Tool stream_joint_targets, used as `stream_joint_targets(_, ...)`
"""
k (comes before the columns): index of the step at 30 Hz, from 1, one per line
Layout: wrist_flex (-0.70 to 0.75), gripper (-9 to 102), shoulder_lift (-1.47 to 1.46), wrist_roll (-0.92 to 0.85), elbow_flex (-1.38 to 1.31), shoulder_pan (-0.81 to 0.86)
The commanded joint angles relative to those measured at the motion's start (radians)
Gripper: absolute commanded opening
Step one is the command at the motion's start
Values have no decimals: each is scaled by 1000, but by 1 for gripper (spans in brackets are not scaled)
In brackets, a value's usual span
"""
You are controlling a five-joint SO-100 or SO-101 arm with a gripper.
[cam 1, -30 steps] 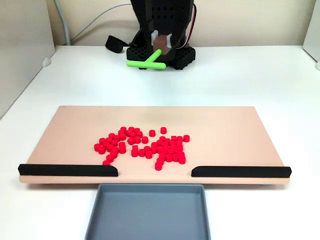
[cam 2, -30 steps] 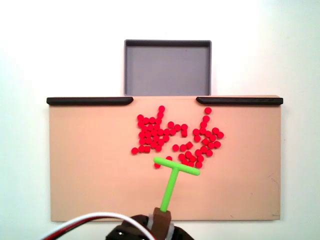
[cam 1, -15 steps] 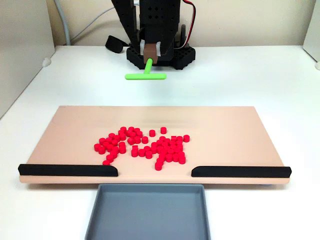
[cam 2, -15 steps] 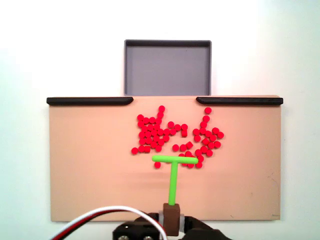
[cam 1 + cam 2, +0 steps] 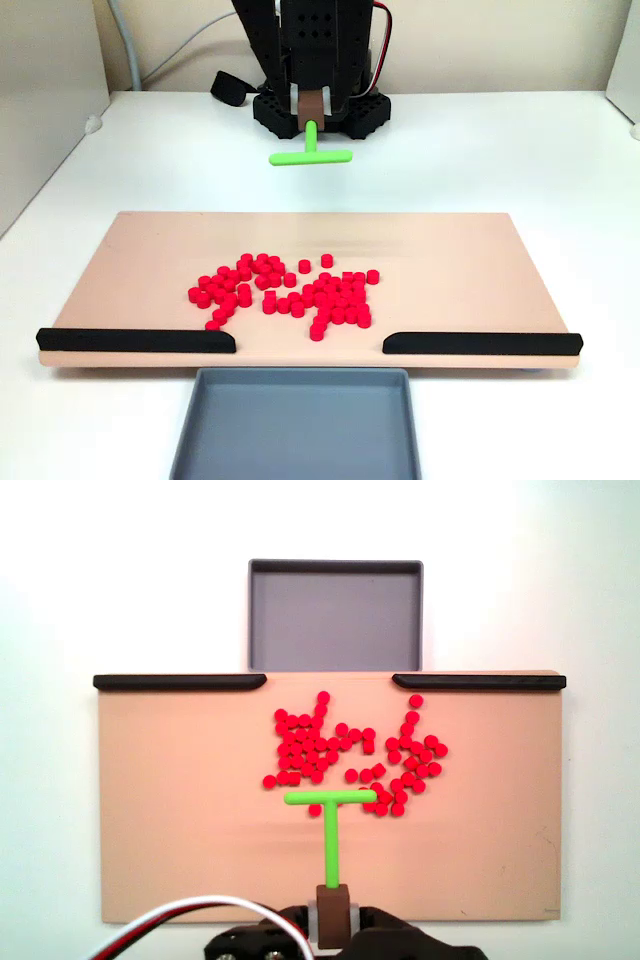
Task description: Gather the left side granules
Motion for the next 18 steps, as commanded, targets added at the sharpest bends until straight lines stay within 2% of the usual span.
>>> stream_joint_targets(1,8,0,6,3,-20,12)
stream_joint_targets(18,8,0,29,-2,-20,14)
